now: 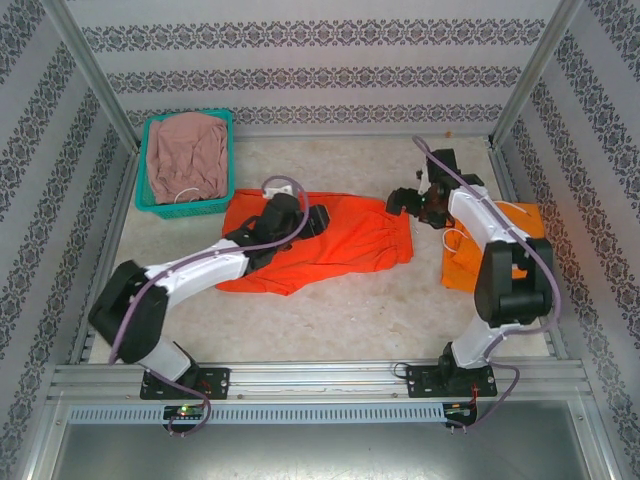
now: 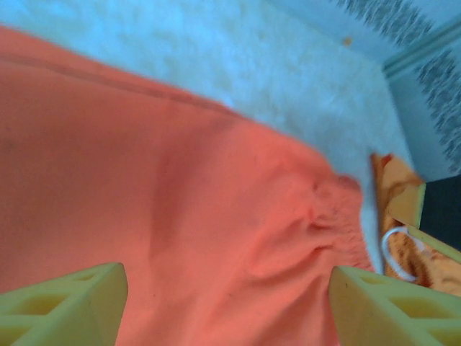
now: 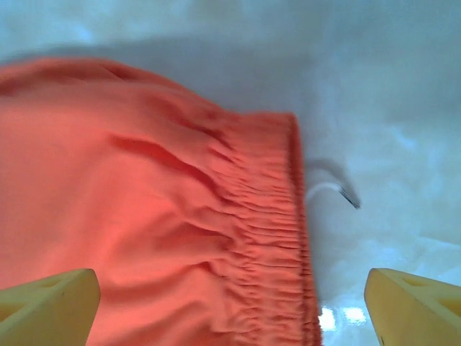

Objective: Fold and stack the shorts

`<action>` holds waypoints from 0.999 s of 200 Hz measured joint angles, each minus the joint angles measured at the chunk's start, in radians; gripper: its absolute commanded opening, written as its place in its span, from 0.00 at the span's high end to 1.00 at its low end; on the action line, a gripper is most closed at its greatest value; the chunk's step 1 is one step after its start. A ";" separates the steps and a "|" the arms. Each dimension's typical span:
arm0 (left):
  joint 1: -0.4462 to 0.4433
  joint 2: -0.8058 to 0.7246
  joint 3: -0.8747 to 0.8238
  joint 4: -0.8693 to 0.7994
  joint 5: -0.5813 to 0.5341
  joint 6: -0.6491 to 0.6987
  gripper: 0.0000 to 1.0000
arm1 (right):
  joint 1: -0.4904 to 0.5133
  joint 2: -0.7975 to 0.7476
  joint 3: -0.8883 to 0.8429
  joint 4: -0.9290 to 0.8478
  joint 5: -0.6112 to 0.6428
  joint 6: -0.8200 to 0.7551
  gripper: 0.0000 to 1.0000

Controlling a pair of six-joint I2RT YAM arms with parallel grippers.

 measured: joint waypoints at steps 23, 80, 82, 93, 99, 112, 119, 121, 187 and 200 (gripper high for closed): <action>-0.005 0.091 -0.024 0.002 0.019 -0.003 0.27 | 0.002 0.080 -0.025 -0.013 0.004 -0.010 0.16; -0.005 0.080 -0.120 0.010 0.003 -0.016 0.19 | 0.048 0.163 -0.024 -0.014 -0.002 -0.004 0.44; -0.005 0.076 -0.122 0.010 0.001 -0.016 0.19 | 0.048 0.164 -0.024 -0.014 -0.003 -0.006 0.45; -0.004 0.056 -0.132 0.010 -0.006 -0.017 0.18 | 0.054 0.173 -0.020 -0.017 -0.007 0.002 0.52; -0.002 0.041 -0.138 0.010 -0.012 -0.016 0.17 | 0.054 0.179 -0.016 -0.019 -0.008 0.003 0.56; 0.003 0.000 -0.153 0.010 -0.020 -0.015 0.14 | 0.059 0.193 -0.006 -0.022 -0.008 0.006 0.64; 0.007 -0.027 -0.162 0.010 -0.024 -0.014 0.13 | 0.059 0.198 0.000 -0.027 -0.007 0.007 0.70; 0.010 -0.036 -0.164 0.009 -0.025 -0.014 0.13 | 0.059 0.198 0.000 -0.029 -0.008 0.004 0.71; 0.096 -0.336 -0.235 -0.026 -0.101 0.036 0.03 | 0.037 0.199 0.069 -0.090 0.043 -0.035 1.00; 0.109 -0.377 -0.259 -0.030 -0.109 0.039 0.03 | 0.021 0.198 0.100 -0.121 0.075 -0.049 1.00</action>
